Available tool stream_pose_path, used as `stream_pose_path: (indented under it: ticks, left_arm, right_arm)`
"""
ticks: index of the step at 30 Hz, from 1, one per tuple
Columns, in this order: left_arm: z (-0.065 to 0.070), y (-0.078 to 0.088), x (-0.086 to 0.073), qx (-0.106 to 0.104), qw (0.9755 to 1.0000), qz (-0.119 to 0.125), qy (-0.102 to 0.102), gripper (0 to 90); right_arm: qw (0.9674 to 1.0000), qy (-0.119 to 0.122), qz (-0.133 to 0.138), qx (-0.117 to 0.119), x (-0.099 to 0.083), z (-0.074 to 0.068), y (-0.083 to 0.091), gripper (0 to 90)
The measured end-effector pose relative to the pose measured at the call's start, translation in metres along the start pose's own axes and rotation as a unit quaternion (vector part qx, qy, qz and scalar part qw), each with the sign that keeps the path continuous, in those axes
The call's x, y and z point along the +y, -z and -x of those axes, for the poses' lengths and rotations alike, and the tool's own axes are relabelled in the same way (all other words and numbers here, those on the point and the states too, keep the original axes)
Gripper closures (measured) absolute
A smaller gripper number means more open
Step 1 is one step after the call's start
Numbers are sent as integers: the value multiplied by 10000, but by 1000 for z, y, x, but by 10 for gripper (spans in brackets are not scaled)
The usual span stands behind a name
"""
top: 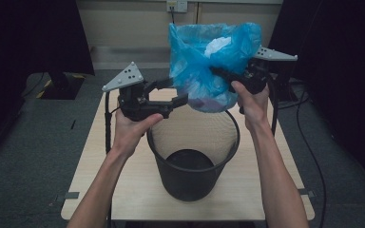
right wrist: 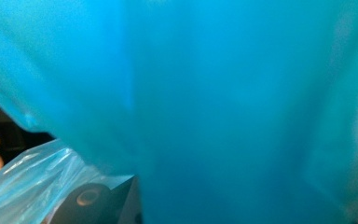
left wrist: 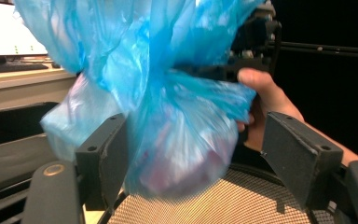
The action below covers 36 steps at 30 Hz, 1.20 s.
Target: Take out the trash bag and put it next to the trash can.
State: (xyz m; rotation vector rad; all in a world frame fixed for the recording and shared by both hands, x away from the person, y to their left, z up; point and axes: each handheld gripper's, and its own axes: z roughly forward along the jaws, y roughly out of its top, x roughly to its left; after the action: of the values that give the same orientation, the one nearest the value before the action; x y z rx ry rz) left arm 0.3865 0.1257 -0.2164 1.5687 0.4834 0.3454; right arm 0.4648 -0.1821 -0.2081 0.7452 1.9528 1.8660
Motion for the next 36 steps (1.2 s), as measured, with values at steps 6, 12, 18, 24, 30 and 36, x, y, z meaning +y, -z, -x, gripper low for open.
stream_pose_path:
  ticks: [6,12,18,24,30,36]
  left_arm:
    - [-5,6,-5,53,10000,-2,38,248]
    - [-8,8,-15,12,9999,-70,93,248]
    - [-5,10,-22,-36,9999,-163,41,231]
    - [-5,19,-26,83,9997,-179,123,201]
    - [-6,30,-29,132,9995,-246,120,155]
    - [-10,39,-33,38,9998,-120,170,153]
  right_arm:
    - [9995,32,-57,-312,4,17,-4,799]
    - [9980,-117,-94,-608,-10,30,-3,802]
    - [9950,-238,-125,-965,-24,48,7,803]
    - [9926,-329,-295,-1130,-45,62,17,803]
    - [9898,-561,-478,-1221,-81,76,22,803]
    - [9873,-679,-668,-1272,-112,84,29,803]
